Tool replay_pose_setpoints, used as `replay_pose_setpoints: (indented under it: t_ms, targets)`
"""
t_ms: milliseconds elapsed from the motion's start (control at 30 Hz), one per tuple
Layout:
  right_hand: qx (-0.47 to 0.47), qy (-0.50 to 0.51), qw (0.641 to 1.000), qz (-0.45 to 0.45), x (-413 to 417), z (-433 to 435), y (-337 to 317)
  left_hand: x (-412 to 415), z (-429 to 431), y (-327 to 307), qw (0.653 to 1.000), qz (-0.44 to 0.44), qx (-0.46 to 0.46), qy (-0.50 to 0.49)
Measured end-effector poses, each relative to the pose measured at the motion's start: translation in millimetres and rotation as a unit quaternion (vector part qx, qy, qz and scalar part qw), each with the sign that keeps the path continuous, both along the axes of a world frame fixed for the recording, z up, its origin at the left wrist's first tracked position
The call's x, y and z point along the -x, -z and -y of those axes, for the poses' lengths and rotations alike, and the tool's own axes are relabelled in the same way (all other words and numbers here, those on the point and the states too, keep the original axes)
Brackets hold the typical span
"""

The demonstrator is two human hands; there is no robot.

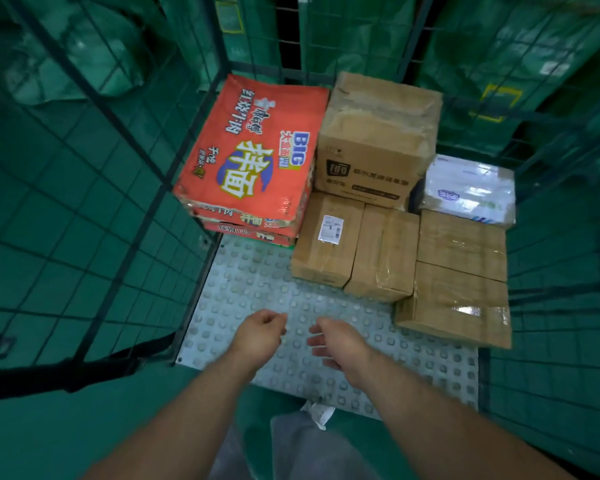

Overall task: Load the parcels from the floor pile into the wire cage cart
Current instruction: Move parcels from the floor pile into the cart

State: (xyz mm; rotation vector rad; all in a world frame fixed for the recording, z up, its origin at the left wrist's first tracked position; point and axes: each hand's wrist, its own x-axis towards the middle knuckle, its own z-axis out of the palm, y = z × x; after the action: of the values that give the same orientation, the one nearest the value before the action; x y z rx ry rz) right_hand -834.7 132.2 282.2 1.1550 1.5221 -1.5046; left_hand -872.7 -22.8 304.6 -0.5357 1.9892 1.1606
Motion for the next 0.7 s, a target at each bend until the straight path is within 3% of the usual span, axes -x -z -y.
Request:
replay_pose_setpoints:
  t_ms: [267, 400, 533, 700]
  targets:
    - [-0.056, -0.092, 0.994, -0.010, -23, 70, -24, -64, 95, -4, 0.999, 0.029, 0.006, 0.020]
    - [-0.073, -0.206, 0.976, 0.007, -38, 139, -28, -101, 171, -15, 0.999, 0.003, 0.030, -0.015]
    - [-0.043, -0.348, 0.936, -0.024, -50, 233, -55, -144, 269, -32, 0.991, -0.007, 0.055, -0.119]
    - [-0.028, -0.526, 0.847, -0.073, -59, 342, -85, -201, 363, -58, 0.958, -0.038, 0.083, -0.272]
